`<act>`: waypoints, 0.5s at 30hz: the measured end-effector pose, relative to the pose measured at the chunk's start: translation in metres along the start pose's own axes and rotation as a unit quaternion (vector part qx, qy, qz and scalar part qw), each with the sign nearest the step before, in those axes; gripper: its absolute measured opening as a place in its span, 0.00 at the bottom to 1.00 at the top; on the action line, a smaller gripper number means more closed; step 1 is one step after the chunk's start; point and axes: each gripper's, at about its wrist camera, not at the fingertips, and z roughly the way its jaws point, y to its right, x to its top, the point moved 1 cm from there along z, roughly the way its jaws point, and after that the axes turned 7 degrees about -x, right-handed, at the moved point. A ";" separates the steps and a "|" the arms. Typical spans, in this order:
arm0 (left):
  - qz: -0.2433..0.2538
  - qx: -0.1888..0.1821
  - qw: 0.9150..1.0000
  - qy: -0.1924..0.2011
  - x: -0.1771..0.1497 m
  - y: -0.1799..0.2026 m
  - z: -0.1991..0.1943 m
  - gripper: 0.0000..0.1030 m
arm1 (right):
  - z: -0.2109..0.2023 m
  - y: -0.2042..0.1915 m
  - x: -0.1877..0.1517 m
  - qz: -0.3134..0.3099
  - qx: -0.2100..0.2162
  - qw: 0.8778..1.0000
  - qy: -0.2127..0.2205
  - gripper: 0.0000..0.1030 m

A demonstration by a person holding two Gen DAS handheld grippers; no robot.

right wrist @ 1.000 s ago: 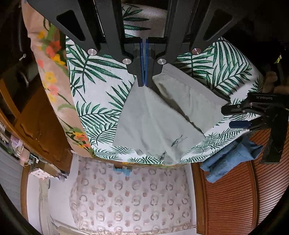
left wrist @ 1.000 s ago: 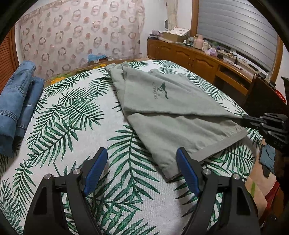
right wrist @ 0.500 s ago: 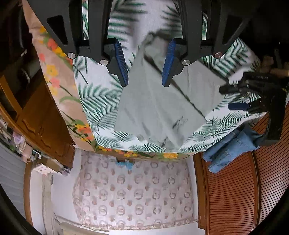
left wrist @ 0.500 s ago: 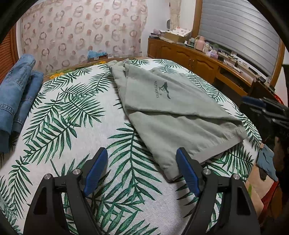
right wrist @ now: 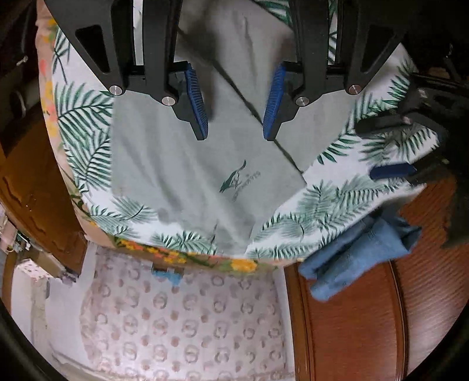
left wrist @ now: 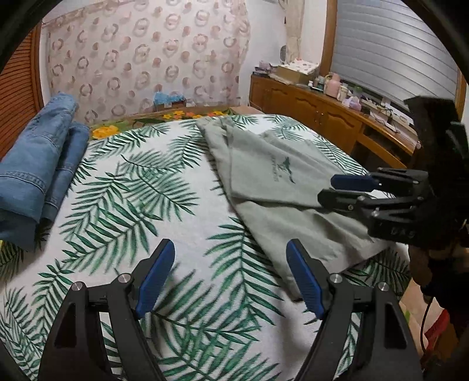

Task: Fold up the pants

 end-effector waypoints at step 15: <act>-0.023 0.029 0.999 0.018 0.005 -0.039 -0.011 0.77 | 0.014 -0.036 0.043 -0.052 0.046 0.998 -0.014 0.39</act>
